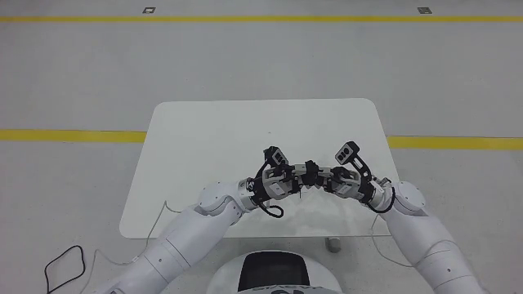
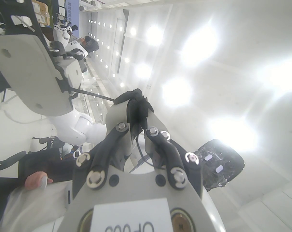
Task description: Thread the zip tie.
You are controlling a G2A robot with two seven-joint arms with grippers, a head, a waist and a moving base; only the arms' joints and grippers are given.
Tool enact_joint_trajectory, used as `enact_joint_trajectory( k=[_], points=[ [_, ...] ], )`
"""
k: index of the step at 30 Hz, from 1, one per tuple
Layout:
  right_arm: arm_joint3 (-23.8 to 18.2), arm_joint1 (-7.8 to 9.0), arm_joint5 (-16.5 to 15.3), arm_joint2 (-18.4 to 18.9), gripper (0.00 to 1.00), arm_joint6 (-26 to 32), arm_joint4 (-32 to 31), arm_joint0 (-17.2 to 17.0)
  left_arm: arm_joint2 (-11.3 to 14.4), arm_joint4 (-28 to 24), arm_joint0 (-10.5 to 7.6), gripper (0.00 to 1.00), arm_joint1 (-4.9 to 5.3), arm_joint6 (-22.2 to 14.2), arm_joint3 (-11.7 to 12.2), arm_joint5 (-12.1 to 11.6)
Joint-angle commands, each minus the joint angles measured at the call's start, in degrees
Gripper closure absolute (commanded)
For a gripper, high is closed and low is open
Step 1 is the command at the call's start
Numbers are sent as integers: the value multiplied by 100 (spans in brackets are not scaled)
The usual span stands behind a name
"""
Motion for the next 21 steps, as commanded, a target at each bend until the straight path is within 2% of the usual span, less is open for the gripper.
enact_joint_trajectory(
  k=[1, 21],
  points=[
    [8, -1, 7, -5, 100, -2, -13, 2, 0, 0, 0, 100, 0, 0, 0, 0],
    [221, -25, 100, -89, 100, -185, -255, 99, 0, 0, 0, 100, 0, 0, 0, 0]
  ],
)
